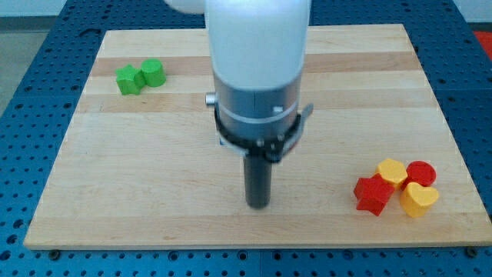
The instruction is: Move the red star to the center of the board
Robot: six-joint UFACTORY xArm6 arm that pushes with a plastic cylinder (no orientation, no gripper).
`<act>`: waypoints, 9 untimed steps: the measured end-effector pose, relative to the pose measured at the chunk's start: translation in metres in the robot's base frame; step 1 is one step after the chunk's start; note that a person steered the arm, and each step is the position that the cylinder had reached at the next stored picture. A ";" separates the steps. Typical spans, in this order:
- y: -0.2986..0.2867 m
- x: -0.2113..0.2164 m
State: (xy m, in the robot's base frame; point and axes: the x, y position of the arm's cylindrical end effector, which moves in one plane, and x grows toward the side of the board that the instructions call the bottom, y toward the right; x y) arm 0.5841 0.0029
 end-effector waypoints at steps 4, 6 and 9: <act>0.179 0.034; 0.178 -0.013; 0.048 -0.026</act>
State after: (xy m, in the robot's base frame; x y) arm 0.5586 0.0504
